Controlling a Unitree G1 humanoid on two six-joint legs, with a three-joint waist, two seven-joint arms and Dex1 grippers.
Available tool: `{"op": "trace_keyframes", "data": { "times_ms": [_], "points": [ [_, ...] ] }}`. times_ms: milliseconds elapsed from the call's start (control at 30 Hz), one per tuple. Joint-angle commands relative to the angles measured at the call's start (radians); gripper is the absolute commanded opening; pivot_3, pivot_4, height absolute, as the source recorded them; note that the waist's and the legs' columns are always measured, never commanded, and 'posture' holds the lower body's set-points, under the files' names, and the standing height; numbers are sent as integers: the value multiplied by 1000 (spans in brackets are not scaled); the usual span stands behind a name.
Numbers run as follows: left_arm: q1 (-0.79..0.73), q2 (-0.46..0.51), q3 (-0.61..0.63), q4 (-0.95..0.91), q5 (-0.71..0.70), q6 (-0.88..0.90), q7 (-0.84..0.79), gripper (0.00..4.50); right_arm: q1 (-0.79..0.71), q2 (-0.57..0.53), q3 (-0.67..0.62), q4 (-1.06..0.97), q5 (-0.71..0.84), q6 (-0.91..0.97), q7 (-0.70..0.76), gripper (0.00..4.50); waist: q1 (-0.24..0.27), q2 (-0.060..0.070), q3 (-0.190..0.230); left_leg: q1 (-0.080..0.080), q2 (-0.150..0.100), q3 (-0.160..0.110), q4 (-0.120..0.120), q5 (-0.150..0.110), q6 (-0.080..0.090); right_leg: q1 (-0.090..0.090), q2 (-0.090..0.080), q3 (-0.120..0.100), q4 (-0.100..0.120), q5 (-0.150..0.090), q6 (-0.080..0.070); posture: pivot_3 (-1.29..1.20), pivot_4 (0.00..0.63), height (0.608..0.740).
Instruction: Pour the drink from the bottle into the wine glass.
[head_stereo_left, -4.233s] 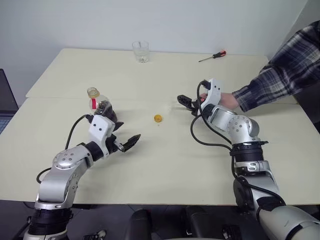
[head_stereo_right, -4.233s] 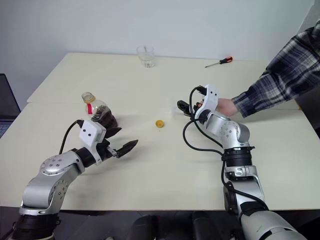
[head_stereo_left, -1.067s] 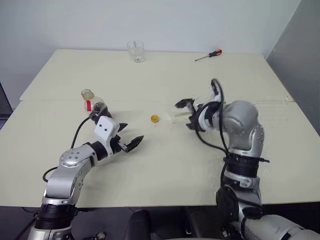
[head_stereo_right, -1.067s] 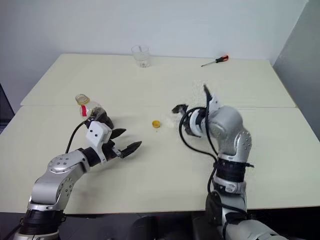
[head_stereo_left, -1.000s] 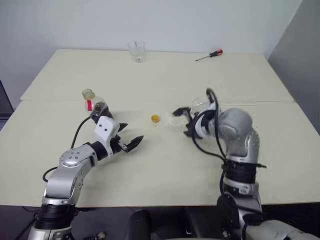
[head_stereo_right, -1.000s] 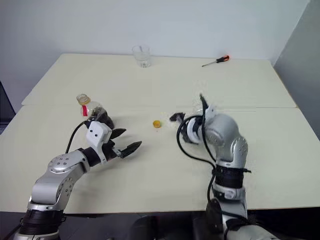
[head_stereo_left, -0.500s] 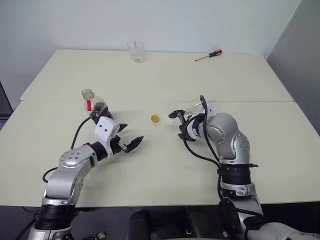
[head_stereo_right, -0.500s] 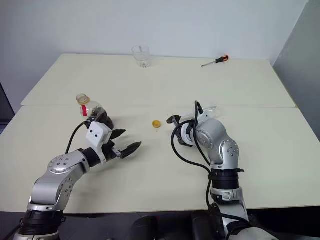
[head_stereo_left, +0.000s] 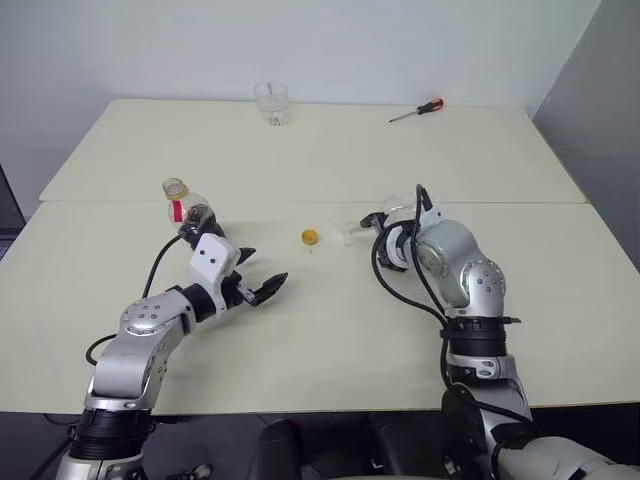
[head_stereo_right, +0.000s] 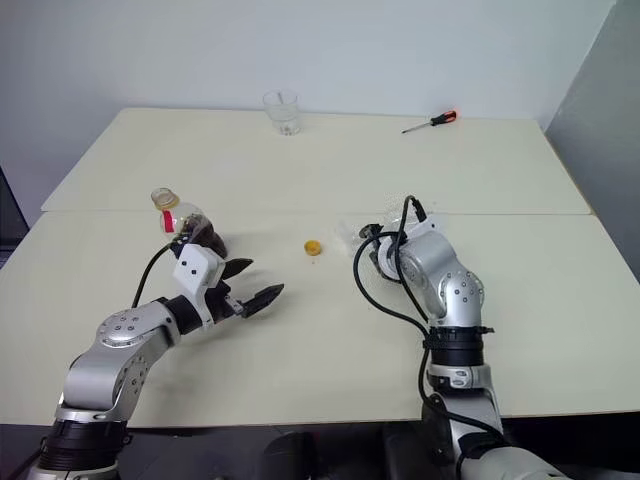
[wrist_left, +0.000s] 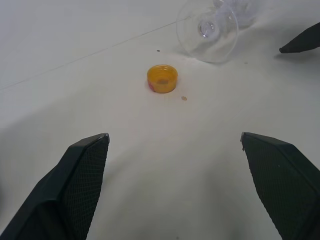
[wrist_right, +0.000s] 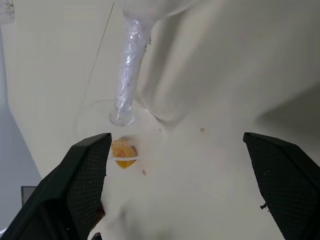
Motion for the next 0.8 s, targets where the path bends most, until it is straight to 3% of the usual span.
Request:
{"op": "trace_keyframes", "data": {
  "times_ms": [33,700,800],
  "points": [
    [-2,5,12,-40,-3,-6,-1,4479,-51,8,-18,22,-39,4,50,4500,0,0,0,0,0,0,0,0,0,0,0,0,0,0,0,0,150,740],
    [14,9,17,-58,-5,0,2,4479,-229,50,-138,349,-353,-25,327,4500,1,0,0,0,0,1,0,0,0,0,0,-1,0,0,0,0,150,740],
    [15,9,17,-58,-5,0,2,4500,-255,50,-156,419,-411,-40,378,3874,1,0,0,0,-1,1,0,0,0,0,1,-1,0,0,0,0,150,740]
  ]
}}
